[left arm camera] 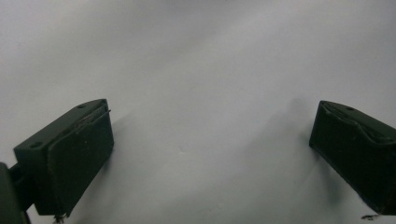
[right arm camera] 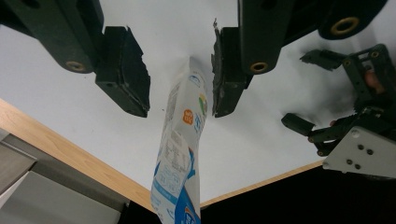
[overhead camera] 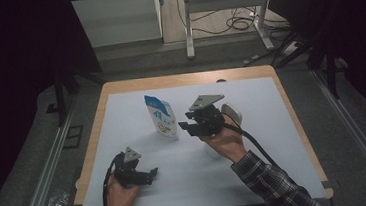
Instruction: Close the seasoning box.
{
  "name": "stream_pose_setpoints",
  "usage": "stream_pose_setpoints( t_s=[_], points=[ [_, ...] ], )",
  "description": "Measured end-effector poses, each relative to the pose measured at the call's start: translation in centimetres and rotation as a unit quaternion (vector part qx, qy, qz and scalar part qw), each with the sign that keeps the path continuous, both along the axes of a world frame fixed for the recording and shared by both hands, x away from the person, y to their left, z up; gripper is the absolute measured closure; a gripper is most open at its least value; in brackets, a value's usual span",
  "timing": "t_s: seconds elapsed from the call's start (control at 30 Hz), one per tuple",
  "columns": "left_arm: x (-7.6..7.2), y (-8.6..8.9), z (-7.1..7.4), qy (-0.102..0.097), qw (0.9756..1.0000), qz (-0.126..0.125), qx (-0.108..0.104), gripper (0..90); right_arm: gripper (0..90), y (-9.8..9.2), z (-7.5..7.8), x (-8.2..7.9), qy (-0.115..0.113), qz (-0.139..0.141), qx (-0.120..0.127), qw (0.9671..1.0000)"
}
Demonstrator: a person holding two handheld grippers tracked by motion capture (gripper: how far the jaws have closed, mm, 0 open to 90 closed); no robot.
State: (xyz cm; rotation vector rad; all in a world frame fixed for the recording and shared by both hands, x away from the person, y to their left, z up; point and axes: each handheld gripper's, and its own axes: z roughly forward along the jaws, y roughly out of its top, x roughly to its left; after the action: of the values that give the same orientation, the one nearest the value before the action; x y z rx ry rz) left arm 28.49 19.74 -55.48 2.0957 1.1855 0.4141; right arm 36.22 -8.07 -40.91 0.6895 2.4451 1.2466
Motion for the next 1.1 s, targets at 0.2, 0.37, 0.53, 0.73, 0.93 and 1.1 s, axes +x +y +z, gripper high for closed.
stream_pose_setpoints(
  t_s=[0.2,0.37,0.53,0.73,0.93,1.1],
  points=[
    [0.0,0.0,0.0,0.000,1.0000,0.000,0.000,0.2,67.9,-1.4,-0.2,-0.6,0.013,0.007,-0.002,0.9999],
    [0.0,0.0,0.0,0.001,1.0000,0.000,0.000,0.2,80.6,-2.8,-0.7,-1.1,0.019,0.010,-0.001,0.9998],
    [0.0,0.0,0.0,0.001,1.0000,0.000,0.000,0.2,88.7,-4.2,-1.0,-1.7,0.019,0.005,-0.003,0.9998],
    [0.0,0.0,0.0,0.000,1.0000,0.000,0.000,0.3,89.1,-6.0,-1.4,-2.2,0.022,-0.013,-0.004,0.9997],
    [0.0,0.0,0.0,-0.001,1.0000,0.000,0.000,0.3,89.1,-7.8,-1.8,-2.7,0.026,-0.025,0.004,0.9993],
    [0.0,0.0,0.0,0.000,1.0000,0.001,-0.001,0.3,89.0,-9.3,-2.1,-3.2,0.032,-0.035,0.008,0.9988]
  ],
)
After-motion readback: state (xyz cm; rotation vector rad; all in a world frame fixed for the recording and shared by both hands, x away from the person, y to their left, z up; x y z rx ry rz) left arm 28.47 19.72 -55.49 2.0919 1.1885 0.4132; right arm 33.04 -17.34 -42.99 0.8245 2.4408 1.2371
